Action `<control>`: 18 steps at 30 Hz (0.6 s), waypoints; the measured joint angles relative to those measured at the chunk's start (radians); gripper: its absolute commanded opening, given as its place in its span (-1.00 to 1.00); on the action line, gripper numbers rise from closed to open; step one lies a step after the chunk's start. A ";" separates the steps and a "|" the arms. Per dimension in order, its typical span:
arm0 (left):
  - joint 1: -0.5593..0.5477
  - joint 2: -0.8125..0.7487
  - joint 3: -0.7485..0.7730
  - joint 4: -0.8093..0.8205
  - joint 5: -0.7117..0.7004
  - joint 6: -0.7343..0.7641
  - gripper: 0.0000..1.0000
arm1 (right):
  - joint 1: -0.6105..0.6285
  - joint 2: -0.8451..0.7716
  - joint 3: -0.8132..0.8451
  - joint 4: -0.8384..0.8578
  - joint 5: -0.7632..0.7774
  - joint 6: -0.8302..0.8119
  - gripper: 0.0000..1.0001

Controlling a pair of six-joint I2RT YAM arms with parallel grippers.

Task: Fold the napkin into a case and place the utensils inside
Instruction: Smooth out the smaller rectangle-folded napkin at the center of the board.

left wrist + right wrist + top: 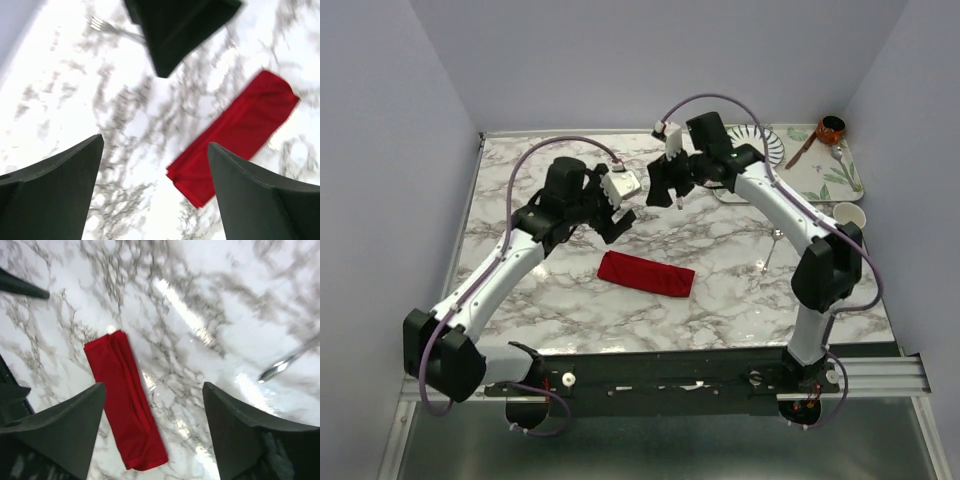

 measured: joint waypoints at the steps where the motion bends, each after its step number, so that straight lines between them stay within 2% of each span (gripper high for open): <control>1: 0.010 -0.039 0.005 0.027 -0.008 -0.029 0.97 | -0.002 -0.027 0.013 0.000 0.016 -0.009 1.00; 5: 0.025 -0.151 -0.016 0.147 -0.062 -0.122 0.97 | -0.002 -0.151 0.031 0.031 0.093 -0.027 1.00; 7: 0.025 -0.180 -0.026 0.192 -0.069 -0.164 0.97 | -0.003 -0.167 0.040 0.038 0.113 -0.024 1.00; 9: 0.027 -0.177 -0.024 0.196 -0.018 -0.174 0.97 | -0.010 -0.144 0.064 0.032 0.088 -0.023 1.00; 12: 0.028 -0.132 -0.026 0.146 0.079 -0.187 0.68 | -0.043 -0.063 0.082 0.018 -0.026 0.002 1.00; 13: 0.028 -0.117 -0.036 0.138 0.097 -0.192 0.49 | -0.049 -0.038 0.078 0.012 -0.050 0.008 1.00; 15: 0.016 -0.084 -0.074 0.109 0.116 -0.195 0.31 | -0.063 0.021 0.045 0.003 -0.101 0.032 1.00; 16: 0.006 -0.067 -0.106 0.088 0.117 -0.191 0.10 | -0.068 0.055 0.019 -0.009 -0.125 0.047 0.87; 18: -0.022 -0.046 -0.154 0.055 0.109 -0.178 -0.16 | -0.069 0.109 -0.011 -0.030 -0.160 0.063 0.65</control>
